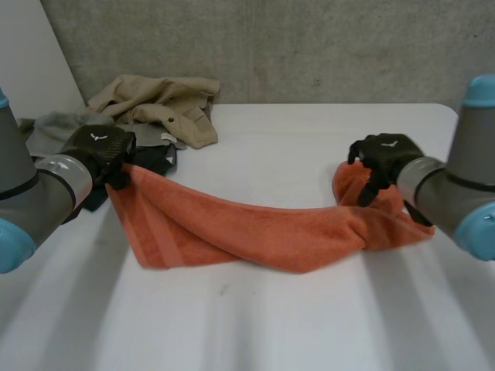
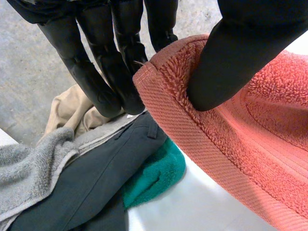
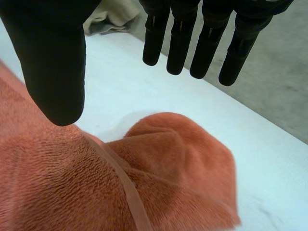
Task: Fold the laundry.
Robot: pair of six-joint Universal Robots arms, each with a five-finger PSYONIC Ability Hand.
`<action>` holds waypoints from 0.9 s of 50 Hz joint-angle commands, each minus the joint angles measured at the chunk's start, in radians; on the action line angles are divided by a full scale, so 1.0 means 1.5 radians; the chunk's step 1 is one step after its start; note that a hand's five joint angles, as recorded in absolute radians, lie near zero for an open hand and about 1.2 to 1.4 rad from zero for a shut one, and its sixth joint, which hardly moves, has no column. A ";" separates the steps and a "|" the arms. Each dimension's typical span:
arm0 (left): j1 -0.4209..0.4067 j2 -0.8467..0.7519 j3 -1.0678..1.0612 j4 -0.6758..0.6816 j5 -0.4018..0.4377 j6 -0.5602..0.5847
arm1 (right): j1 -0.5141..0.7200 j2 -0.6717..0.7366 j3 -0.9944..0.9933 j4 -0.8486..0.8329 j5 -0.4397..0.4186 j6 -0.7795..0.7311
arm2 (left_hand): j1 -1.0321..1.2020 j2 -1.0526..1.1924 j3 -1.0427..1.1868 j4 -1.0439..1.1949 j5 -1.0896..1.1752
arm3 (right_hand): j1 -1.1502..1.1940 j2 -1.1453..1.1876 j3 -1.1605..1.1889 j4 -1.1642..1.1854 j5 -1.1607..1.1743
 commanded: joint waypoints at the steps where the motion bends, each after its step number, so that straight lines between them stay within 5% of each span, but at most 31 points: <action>1: 0.002 0.007 -0.007 0.001 0.003 0.000 | -0.045 -0.078 0.041 0.098 0.016 0.019 | 0.162 0.133 0.139 0.133 0.158 | -0.004 0.002 0.001 0.004 0.018; 20: 0.008 -0.030 -0.009 0.008 0.014 0.019 | -0.141 0.039 0.075 0.067 -0.010 -0.071 | 0.162 0.133 0.139 0.133 0.158 | 0.004 0.010 0.009 0.012 0.026; 24: 0.010 -0.050 0.001 0.015 0.013 0.019 | -0.135 0.069 0.075 0.010 -0.011 -0.047 | 0.162 0.133 0.139 0.133 0.158 | 0.113 0.120 0.118 0.121 0.135; 31: 0.008 -0.099 0.039 0.026 0.012 0.022 | -0.121 0.110 0.045 -0.054 -0.018 -0.004 | 0.162 0.133 0.139 0.133 0.158 | 0.593 0.600 0.598 0.601 0.615; 40: -0.011 -0.189 0.305 0.069 0.009 0.039 | -0.116 0.129 -0.194 -0.064 -0.014 -0.077 | 0.162 0.133 0.139 0.133 0.158 | 0.593 0.600 0.598 0.601 0.615; 45: -0.024 -0.189 0.504 0.163 -0.003 0.035 | -0.103 0.124 -0.399 -0.212 -0.019 -0.105 | 0.162 0.133 0.139 0.133 0.158 | 0.593 0.600 0.598 0.601 0.615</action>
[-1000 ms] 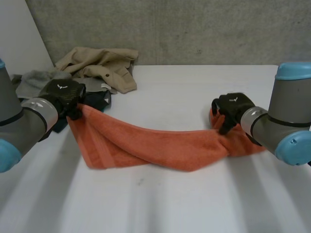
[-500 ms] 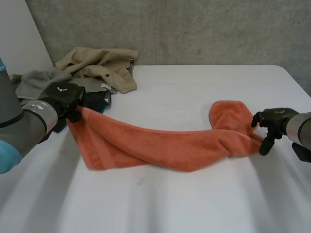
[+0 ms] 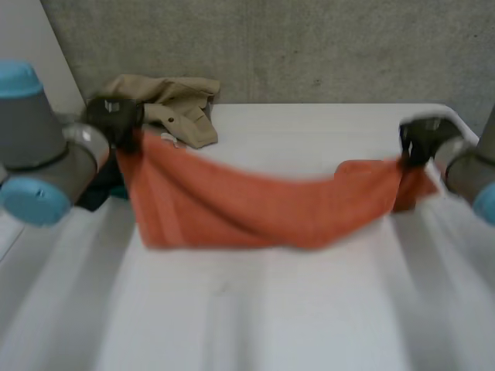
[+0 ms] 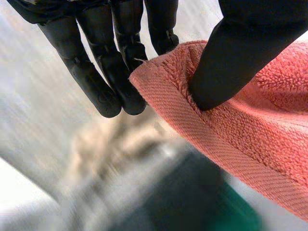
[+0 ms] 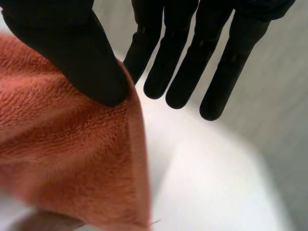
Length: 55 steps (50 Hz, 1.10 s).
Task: Fold the laundry.
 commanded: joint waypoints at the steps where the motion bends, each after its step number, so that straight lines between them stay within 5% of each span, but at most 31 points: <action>1: -0.019 -0.009 0.280 0.127 -0.017 -0.002 | 0.013 -0.012 -0.241 -0.171 -0.006 -0.037 | 0.162 0.133 0.138 0.133 0.158 | 0.178 0.150 0.143 0.136 0.156; 7: -0.018 0.030 0.311 0.324 -0.072 -0.050 | 0.020 -0.085 -0.204 -0.415 -0.002 0.017 | 0.162 0.133 0.138 0.133 0.158 | 0.178 0.150 0.143 0.136 0.156; 11: -0.016 0.039 0.251 0.387 -0.086 -0.061 | 0.016 -0.116 -0.139 -0.421 0.007 0.022 | 0.162 0.133 0.138 0.133 0.158 | 0.178 0.150 0.143 0.136 0.156; 21: -0.002 0.061 0.003 0.386 -0.064 -0.065 | -0.012 -0.133 0.057 -0.356 -0.014 0.024 | 0.162 0.133 0.138 0.133 0.158 | 0.178 0.150 0.143 0.136 0.156; 34: 0.003 0.055 -0.311 0.372 0.003 -0.052 | -0.035 -0.059 0.292 -0.270 -0.148 0.004 | 0.162 0.133 0.138 0.133 0.158 | 0.178 0.150 0.143 0.136 0.156; 44: 0.017 0.061 -0.326 0.308 0.003 -0.027 | -0.058 -0.004 0.248 -0.154 -0.123 0.003 | 0.162 0.133 0.138 0.133 0.158 | 0.178 0.150 0.143 0.136 0.156; 49: 0.015 0.071 -0.322 0.302 0.004 -0.028 | -0.064 0.001 0.215 -0.105 -0.098 0.035 | 0.162 0.133 0.138 0.133 0.158 | -0.063 -0.091 -0.098 -0.105 -0.085; 55: 0.007 0.071 -0.319 0.302 0.001 -0.028 | -0.066 0.013 0.184 -0.059 -0.040 0.104 | 0.162 0.133 0.138 0.133 0.158 | -0.155 -0.183 -0.190 -0.197 -0.177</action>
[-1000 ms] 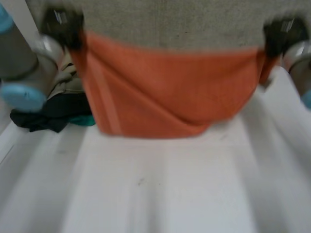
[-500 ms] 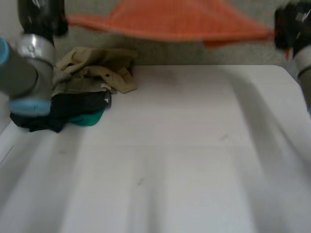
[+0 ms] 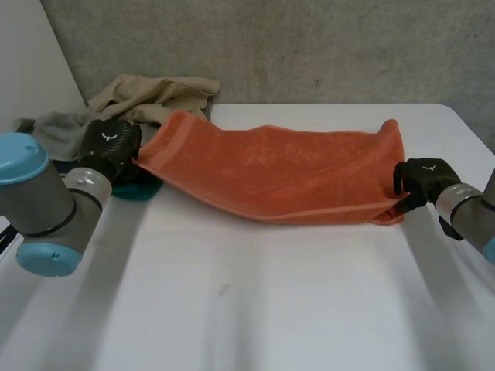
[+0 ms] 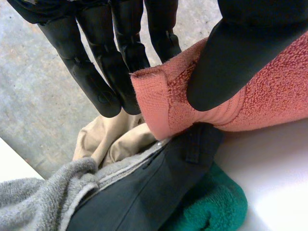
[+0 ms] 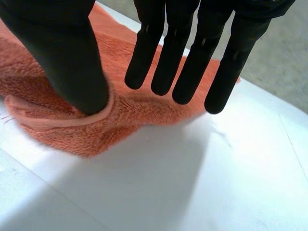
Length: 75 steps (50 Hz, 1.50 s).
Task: Fold the laundry.
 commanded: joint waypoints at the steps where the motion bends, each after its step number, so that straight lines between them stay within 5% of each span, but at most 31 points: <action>1: -0.009 0.002 0.006 0.001 -0.002 -0.001 | -0.002 0.013 -0.041 0.056 0.066 0.083 | 0.162 0.131 0.137 0.133 0.158 | 0.022 0.024 0.021 0.019 0.023; 8: -0.011 0.008 0.006 -0.001 -0.008 -0.002 | -0.010 0.029 -0.073 0.118 0.089 0.195 | 0.162 0.131 0.137 0.133 0.158 | 0.048 0.050 0.047 0.045 0.048; 9: -0.011 0.009 0.006 -0.001 -0.009 -0.002 | -0.011 0.030 -0.076 0.129 0.087 0.207 | 0.162 0.131 0.137 0.133 0.158 | 0.100 0.102 0.099 0.097 0.101; 10: -0.011 0.014 0.005 -0.006 -0.011 0.000 | -0.011 0.030 -0.080 0.152 0.079 0.231 | 0.162 0.131 0.137 0.133 0.158 | 0.355 0.357 0.354 0.352 0.355; 16: -0.012 0.045 -0.002 -0.050 -0.016 0.013 | -0.015 0.000 -0.081 0.210 0.035 0.222 | 0.162 0.131 0.137 0.133 0.158 | 0.357 0.359 0.356 0.354 0.358; 20: -0.012 0.080 -0.010 -0.137 -0.021 0.051 | -0.035 -0.070 -0.061 0.248 0.001 0.103 | 0.162 0.131 0.137 0.133 0.158 | 0.357 0.359 0.356 0.354 0.358; 23: -0.012 0.124 -0.022 -0.241 -0.024 0.112 | -0.053 -0.129 -0.031 0.318 -0.023 -0.080 | 0.162 0.131 0.137 0.133 0.158 | 0.357 0.359 0.356 0.354 0.358; 27: -0.018 0.203 -0.067 -0.459 -0.048 0.257 | -0.103 -0.206 0.042 0.495 -0.001 -0.495 | 0.162 0.131 0.137 0.133 0.158 | 0.357 0.359 0.356 0.354 0.358; 32: -0.026 0.232 -0.106 -0.589 -0.083 0.361 | -0.129 -0.225 0.105 0.586 0.048 -0.752 | 0.162 0.131 0.137 0.133 0.158 | 0.357 0.359 0.356 0.354 0.358; 41: -0.072 0.125 -0.023 -0.589 -0.091 0.376 | -0.091 -0.155 0.082 0.531 0.062 -0.673 | 0.162 0.131 0.137 0.133 0.158 | 0.357 0.359 0.356 0.354 0.358; 49: -0.091 -0.014 0.281 -0.567 -0.124 0.313 | -0.033 -0.065 -0.149 0.461 0.139 -0.658 | 0.162 0.131 0.137 0.133 0.158 | 0.357 0.359 0.356 0.354 0.358; 54: -0.080 -0.010 0.526 -0.488 -0.123 0.221 | -0.004 -0.070 -0.394 0.305 0.168 -0.509 | 0.162 0.131 0.137 0.133 0.158 | 0.357 0.359 0.356 0.354 0.358; 58: -0.058 0.021 0.612 -0.353 -0.128 0.115 | -0.012 -0.111 -0.438 0.127 0.151 -0.342 | 0.162 0.131 0.137 0.133 0.158 | 0.357 0.359 0.356 0.354 0.358; 64: -0.048 0.051 0.605 -0.216 -0.131 0.037 | -0.022 -0.189 -0.368 -0.075 0.117 -0.205 | 0.162 0.131 0.137 0.133 0.158 | 0.357 0.359 0.356 0.354 0.358; 75: -0.015 0.028 0.450 -0.207 -0.124 0.062 | -0.026 -0.197 -0.233 -0.076 0.059 -0.205 | 0.162 0.131 0.137 0.133 0.158 | 0.357 0.359 0.356 0.354 0.358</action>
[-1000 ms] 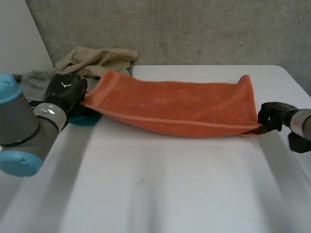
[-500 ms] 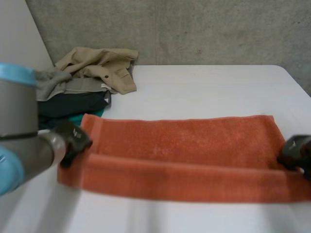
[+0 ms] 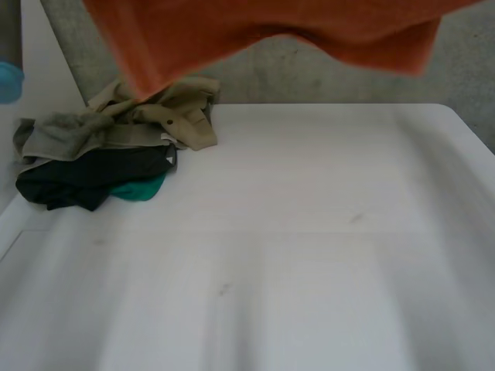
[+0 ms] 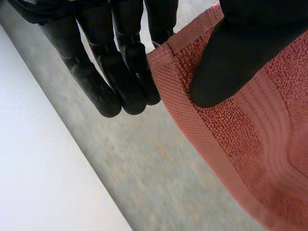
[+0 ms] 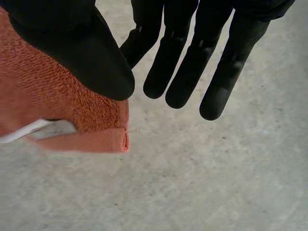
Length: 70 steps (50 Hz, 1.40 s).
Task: Fold the laundry.
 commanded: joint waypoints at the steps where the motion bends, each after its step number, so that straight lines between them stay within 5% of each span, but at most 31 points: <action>1: 0.014 -0.018 -0.120 -0.008 0.013 0.015 | 0.002 0.013 0.082 0.029 -0.037 -0.012 | 0.162 0.131 0.137 0.133 0.158 | 0.165 0.147 0.141 0.135 0.127; 17: -0.013 -0.057 -0.452 -0.011 0.069 0.101 | -0.066 0.129 0.291 0.138 -0.089 -0.025 | 0.162 0.131 0.137 0.133 0.158 | 0.165 0.147 0.141 0.135 0.127; 26: -0.031 0.048 -0.619 -0.182 -0.005 0.234 | -0.166 0.023 0.388 0.429 -0.105 -0.272 | 0.162 0.131 0.137 0.133 0.158 | 0.165 0.147 0.141 0.135 0.127; 34: -0.057 0.122 -0.660 -0.363 -0.012 0.228 | -0.210 -0.036 0.410 0.591 -0.109 -0.476 | 0.162 0.131 0.137 0.133 0.158 | 0.165 0.147 0.141 0.135 0.127; 44: -0.069 0.070 -0.552 -0.338 -0.018 0.201 | -0.154 0.014 0.370 0.454 -0.104 -0.385 | 0.162 0.131 0.137 0.133 0.158 | 0.165 0.147 0.141 0.135 0.127; 60: -0.073 -0.171 -0.196 -0.227 -0.067 0.132 | -0.039 0.221 0.175 0.062 -0.059 -0.165 | 0.162 0.131 0.137 0.133 0.158 | 0.165 0.147 0.141 0.135 0.127; 70: -0.080 -0.326 0.011 -0.231 -0.095 0.163 | 0.012 0.388 -0.036 0.015 -0.024 -0.162 | 0.162 0.131 0.137 0.133 0.158 | 0.165 0.147 0.141 0.135 0.127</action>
